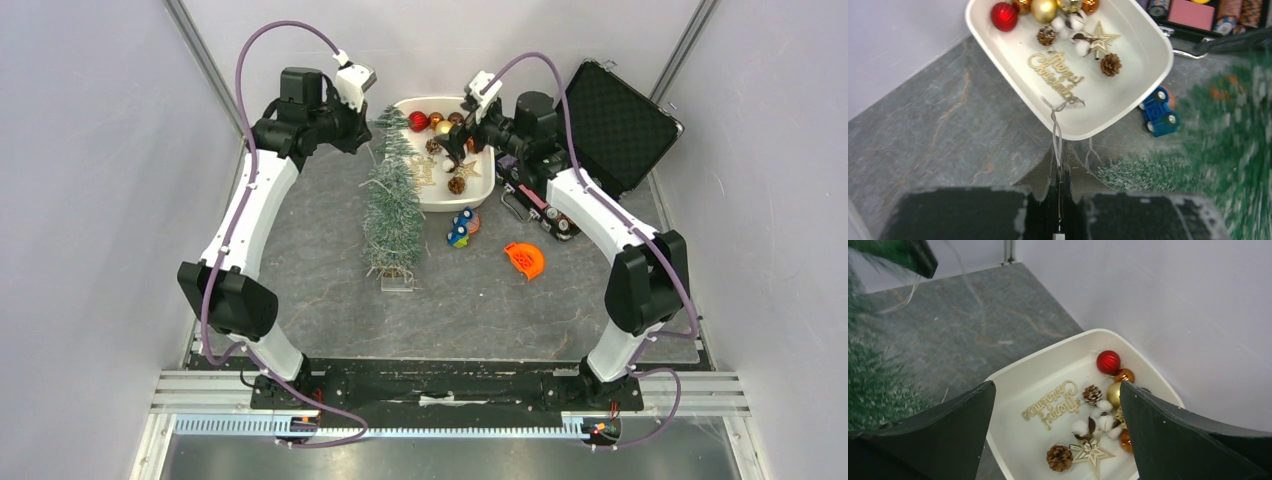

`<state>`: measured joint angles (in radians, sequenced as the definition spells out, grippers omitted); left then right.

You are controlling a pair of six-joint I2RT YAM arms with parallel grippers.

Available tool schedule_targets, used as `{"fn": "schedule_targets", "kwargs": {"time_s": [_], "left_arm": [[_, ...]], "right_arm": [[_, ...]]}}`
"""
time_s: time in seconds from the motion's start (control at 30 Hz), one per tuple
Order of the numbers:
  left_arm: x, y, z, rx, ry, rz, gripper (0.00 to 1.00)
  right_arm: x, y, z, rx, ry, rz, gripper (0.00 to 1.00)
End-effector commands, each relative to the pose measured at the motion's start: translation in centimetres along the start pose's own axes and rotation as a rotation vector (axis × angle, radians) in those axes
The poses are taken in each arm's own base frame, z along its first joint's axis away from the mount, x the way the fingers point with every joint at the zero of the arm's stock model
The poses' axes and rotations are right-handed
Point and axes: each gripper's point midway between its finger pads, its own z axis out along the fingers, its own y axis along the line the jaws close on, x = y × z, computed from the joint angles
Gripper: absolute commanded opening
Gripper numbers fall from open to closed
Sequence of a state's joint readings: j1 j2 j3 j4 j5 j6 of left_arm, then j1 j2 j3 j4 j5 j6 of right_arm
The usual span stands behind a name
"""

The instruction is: Decorate the small christmas tree

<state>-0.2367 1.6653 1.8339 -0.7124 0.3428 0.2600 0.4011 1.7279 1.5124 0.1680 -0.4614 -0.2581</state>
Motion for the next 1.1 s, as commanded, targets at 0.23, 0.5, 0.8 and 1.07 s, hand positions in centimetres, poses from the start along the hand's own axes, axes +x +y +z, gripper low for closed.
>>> {"fn": "schedule_targets", "kwargs": {"time_s": [0.23, 0.5, 0.8, 1.07], "left_arm": [[-0.4, -3.2, 0.1, 0.222, 0.003, -0.025, 0.02], [-0.7, -4.0, -0.1, 0.270, -0.006, -0.044, 0.02], [-0.4, -4.5, -0.1, 0.294, 0.003, -0.048, 0.02], [-0.3, -4.4, -0.1, 0.290, 0.005, -0.047, 0.02]], "right_arm": [[1.9, 4.3, 1.4, -0.242, -0.164, -0.114, 0.92], [2.1, 5.6, 4.9, -0.263, -0.259, -0.062, 0.89], [2.3, 5.8, 8.2, -0.255, -0.326, -0.015, 0.84], [4.9, 6.5, 8.2, -0.285, -0.256, -0.025, 0.82]]}}
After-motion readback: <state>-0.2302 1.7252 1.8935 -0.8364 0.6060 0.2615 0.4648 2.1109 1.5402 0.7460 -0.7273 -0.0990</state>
